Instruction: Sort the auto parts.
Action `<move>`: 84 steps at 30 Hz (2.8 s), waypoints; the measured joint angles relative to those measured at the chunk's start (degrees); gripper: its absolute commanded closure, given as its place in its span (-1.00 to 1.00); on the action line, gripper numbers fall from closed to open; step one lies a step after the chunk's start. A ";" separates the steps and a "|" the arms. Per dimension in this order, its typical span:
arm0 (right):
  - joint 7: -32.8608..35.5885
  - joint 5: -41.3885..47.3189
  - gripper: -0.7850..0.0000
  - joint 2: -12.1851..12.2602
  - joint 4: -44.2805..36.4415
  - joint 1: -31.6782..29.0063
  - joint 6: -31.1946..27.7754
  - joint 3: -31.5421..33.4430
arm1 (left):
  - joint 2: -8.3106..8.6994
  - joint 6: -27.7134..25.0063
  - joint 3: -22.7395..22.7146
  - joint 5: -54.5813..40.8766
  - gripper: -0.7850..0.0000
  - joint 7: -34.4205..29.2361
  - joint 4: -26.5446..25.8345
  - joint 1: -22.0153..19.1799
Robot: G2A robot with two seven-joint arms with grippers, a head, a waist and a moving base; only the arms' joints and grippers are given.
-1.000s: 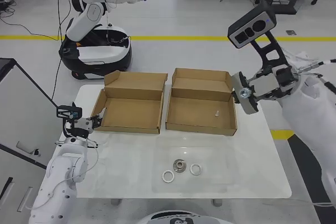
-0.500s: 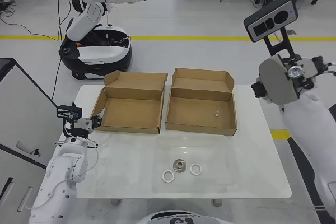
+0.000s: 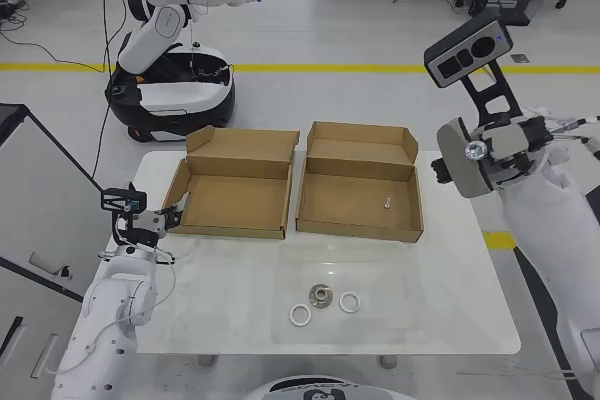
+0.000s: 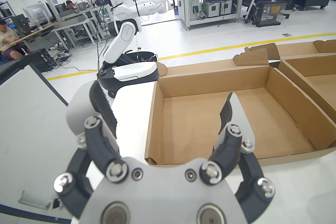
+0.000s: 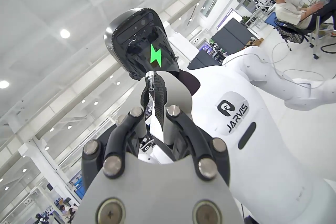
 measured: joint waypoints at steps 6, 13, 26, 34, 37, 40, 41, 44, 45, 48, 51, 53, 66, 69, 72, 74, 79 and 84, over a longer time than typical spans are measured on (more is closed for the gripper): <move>0.38 -0.68 1.00 -0.46 -0.08 -0.88 0.87 1.34 | 0.00 0.00 0.00 0.00 -1.00 0.00 0.00 0.00; 0.33 1.61 1.00 -1.25 -0.51 -2.10 1.54 2.10 | 0.00 0.00 0.00 0.00 -1.00 0.00 0.00 0.00; 0.31 2.16 1.00 -1.36 -0.63 -2.29 1.59 2.18 | 0.00 0.00 0.00 0.00 -1.00 0.00 0.00 0.00; 0.31 2.16 1.00 -1.36 -0.63 -2.29 1.59 2.18 | 0.00 0.00 0.00 0.00 -1.00 0.00 0.00 0.00; 0.31 2.16 1.00 -1.36 -0.63 -2.29 1.59 2.18 | 0.00 0.00 0.00 0.00 -1.00 0.00 0.00 0.00; 0.24 2.09 1.00 -1.36 -0.67 -2.32 1.61 2.21 | 0.00 0.00 0.00 0.00 -1.00 0.00 0.00 0.00; -0.28 1.55 1.00 -1.32 -0.80 -2.44 1.86 2.37 | 0.00 0.00 0.00 0.00 -1.00 0.00 0.00 0.00; -3.50 -3.82 1.00 -0.85 -0.99 -2.95 4.82 4.37 | 0.00 0.00 0.00 0.00 -1.00 0.00 0.00 0.00; -4.12 -6.64 1.00 -0.51 -0.79 -3.04 6.85 5.57 | 0.00 0.00 0.00 0.00 -1.00 0.00 0.00 0.00; -4.92 -13.63 1.00 0.48 -0.19 -3.05 13.33 8.59 | 0.00 0.00 0.00 0.00 -1.00 0.00 0.00 0.00; -5.14 -21.65 1.00 1.60 0.83 -2.76 20.79 11.11 | 0.00 0.00 0.00 0.00 -1.00 0.00 0.00 0.00; -5.02 -26.68 1.00 2.30 1.49 -2.60 25.35 12.01 | 0.00 0.00 0.00 0.00 -1.00 0.00 0.00 0.00; -2.64 -52.07 1.00 7.53 7.58 5.73 32.90 8.16 | 0.00 0.00 0.00 0.00 -1.00 0.00 0.00 0.00; -1.18 -54.33 1.00 8.27 11.26 11.96 31.43 3.17 | 0.00 0.00 0.00 0.00 -1.00 0.00 0.00 0.00; 0.86 -56.58 1.00 8.36 15.54 19.02 29.38 -3.34 | 0.00 0.00 0.00 0.00 -1.00 0.00 0.00 0.00; 2.13 -58.42 1.00 8.06 18.11 23.39 28.11 -7.65 | 0.00 0.00 0.00 0.00 -1.00 0.00 0.00 0.00; 5.20 -63.72 1.00 5.93 24.63 34.98 25.05 -20.01 | 0.00 0.00 0.00 0.00 -1.00 0.00 0.00 0.00; 7.70 -67.01 1.00 2.49 30.70 43.56 22.55 -30.82 | 0.00 0.00 0.00 0.00 -1.00 0.00 0.00 0.00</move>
